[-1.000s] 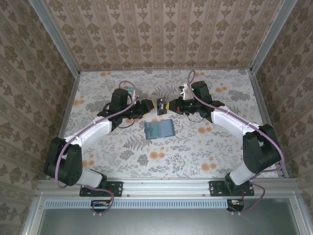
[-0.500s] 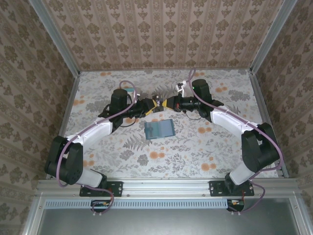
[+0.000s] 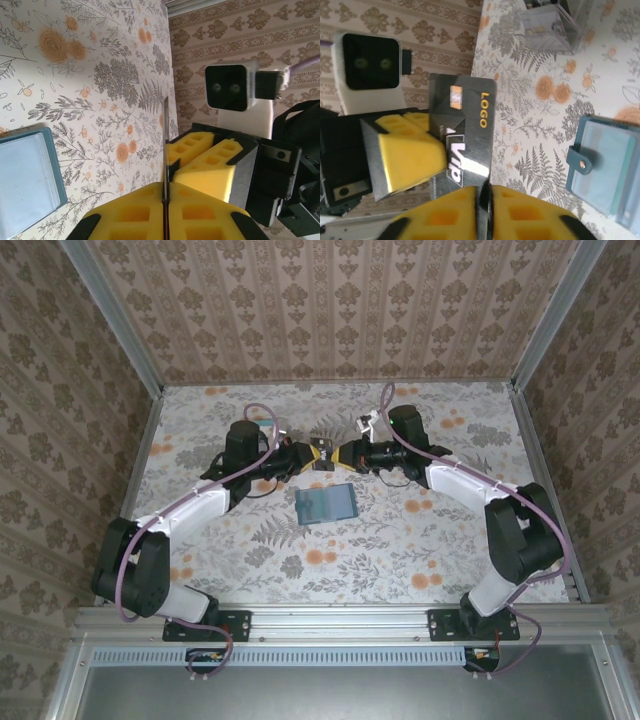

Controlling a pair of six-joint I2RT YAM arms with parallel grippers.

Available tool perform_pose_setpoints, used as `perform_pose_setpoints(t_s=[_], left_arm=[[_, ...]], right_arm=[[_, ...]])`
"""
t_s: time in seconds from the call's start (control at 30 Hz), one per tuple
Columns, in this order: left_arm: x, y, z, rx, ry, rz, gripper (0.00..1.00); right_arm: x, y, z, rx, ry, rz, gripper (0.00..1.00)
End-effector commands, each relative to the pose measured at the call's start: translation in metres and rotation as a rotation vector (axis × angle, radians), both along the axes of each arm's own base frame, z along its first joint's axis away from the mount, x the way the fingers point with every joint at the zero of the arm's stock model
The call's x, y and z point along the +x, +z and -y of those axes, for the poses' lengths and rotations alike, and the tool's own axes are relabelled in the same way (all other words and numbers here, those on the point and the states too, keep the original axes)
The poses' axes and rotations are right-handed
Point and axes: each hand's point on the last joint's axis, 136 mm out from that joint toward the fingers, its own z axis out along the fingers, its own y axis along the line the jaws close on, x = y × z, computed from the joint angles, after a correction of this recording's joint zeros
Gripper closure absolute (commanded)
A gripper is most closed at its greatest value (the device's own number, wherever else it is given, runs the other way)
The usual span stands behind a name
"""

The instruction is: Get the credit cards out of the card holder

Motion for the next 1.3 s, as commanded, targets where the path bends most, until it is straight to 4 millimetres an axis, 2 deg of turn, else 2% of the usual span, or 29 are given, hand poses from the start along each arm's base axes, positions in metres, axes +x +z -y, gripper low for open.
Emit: perform_pose_setpoints(t_s=[0.0, 0.03, 0.1, 0.2, 0.3, 0.37, 0.43, 0.5, 0.63, 0.73, 0.9, 1.03, 1.2, 1.27], left_arm=[[-0.002, 0.002, 0.0, 0.011, -0.021, 0.018, 0.94], [-0.004, 0.0, -0.001, 0.028, -0.025, 0.018, 0.95], [-0.007, -0.004, -0.004, 0.075, -0.035, 0.017, 0.96], [-0.014, -0.011, -0.017, 0.223, -0.055, 0.048, 1.0], [-0.015, -0.021, -0.043, 0.459, -0.049, 0.108, 1.0], [-0.015, -0.024, -0.061, 0.591, -0.048, 0.145, 1.0], [-0.003, -0.025, -0.092, 0.742, 0.018, 0.2, 1.0], [0.006, -0.021, -0.113, 0.861, 0.07, 0.294, 1.0], [0.015, -0.005, -0.14, 1.055, 0.086, 0.552, 1.0], [0.013, 0.001, -0.141, 1.094, -0.013, 0.697, 1.0], [0.014, 0.015, -0.145, 1.116, -0.084, 0.883, 1.0], [0.008, -0.001, -0.145, 1.206, -0.35, 1.026, 1.0], [0.018, -0.017, -0.154, 1.275, -0.547, 1.124, 1.0], [0.025, -0.02, -0.157, 1.297, -0.604, 1.166, 1.0]], right_arm=[[-0.003, -0.007, 0.002, -0.029, 0.011, -0.001, 0.66], [-0.003, -0.009, 0.005, -0.046, 0.002, -0.002, 0.61], [-0.001, -0.011, 0.01, -0.075, -0.019, 0.005, 0.57], [0.002, -0.011, 0.02, -0.121, -0.062, 0.034, 0.49], [0.003, -0.006, 0.029, -0.169, -0.105, 0.085, 0.4], [0.003, -0.003, 0.034, -0.195, -0.122, 0.111, 0.37], [0.003, -0.001, 0.037, -0.214, -0.128, 0.124, 0.36], [0.002, 0.0, 0.039, -0.224, -0.129, 0.127, 0.36], [0.001, 0.002, 0.042, -0.238, -0.142, 0.144, 0.36], [0.0, 0.006, 0.045, -0.247, -0.147, 0.163, 0.36], [-0.001, 0.009, 0.047, -0.256, -0.149, 0.175, 0.36], [-0.001, 0.01, 0.049, -0.253, -0.151, 0.176, 0.36], [-0.001, 0.01, 0.052, -0.256, -0.154, 0.167, 0.35], [-0.002, 0.01, 0.053, -0.266, -0.158, 0.157, 0.16]])
